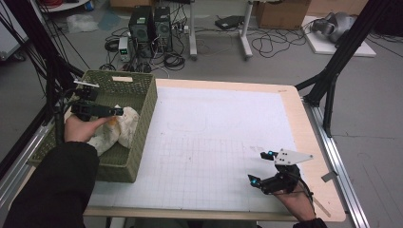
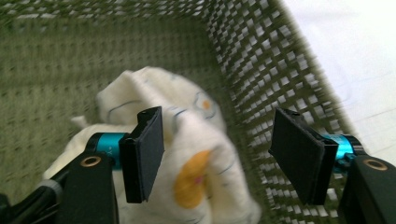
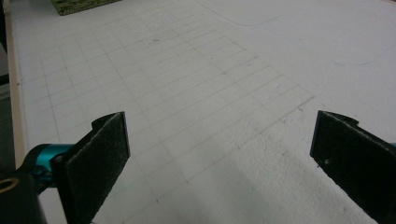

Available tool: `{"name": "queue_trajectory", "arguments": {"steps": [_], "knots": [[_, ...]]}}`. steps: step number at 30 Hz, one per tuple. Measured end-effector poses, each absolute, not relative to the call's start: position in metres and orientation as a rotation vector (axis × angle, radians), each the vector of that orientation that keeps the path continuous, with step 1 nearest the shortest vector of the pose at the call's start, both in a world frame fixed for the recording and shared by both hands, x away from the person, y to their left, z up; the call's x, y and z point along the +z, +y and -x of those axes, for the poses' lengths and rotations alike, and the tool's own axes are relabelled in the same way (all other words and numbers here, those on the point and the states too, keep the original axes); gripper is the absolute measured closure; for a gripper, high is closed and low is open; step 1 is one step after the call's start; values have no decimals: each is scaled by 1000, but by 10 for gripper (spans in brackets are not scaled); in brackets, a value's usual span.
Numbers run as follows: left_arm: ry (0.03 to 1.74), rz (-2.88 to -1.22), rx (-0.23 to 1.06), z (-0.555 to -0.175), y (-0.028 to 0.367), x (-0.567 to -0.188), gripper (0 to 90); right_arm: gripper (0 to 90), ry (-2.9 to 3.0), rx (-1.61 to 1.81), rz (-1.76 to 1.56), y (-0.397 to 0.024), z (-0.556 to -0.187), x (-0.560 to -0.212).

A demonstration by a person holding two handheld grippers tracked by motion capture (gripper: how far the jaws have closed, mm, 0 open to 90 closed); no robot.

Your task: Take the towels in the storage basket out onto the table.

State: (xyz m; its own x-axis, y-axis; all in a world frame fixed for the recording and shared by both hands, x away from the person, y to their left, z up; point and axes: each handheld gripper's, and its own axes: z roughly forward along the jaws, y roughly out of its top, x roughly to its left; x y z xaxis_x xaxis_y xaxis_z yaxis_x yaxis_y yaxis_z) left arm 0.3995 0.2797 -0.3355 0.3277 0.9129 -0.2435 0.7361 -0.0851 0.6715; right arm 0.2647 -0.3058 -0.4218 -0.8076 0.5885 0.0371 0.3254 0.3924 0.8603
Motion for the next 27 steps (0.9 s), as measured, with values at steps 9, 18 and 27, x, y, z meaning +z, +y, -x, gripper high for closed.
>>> {"name": "queue_trajectory", "arguments": {"steps": [9,18,27], "knots": [[1498,-2048,358,-407,271,-352,350,38,2389,1373,-806,-305,-265,-422],[1494,-2167,286,-411,263,-368,366,38,2398,1366,-796,-304,-266,-423],[1515,-2249,251,-413,259,-379,410,38,2403,1366,-802,-304,-265,-423]]}}
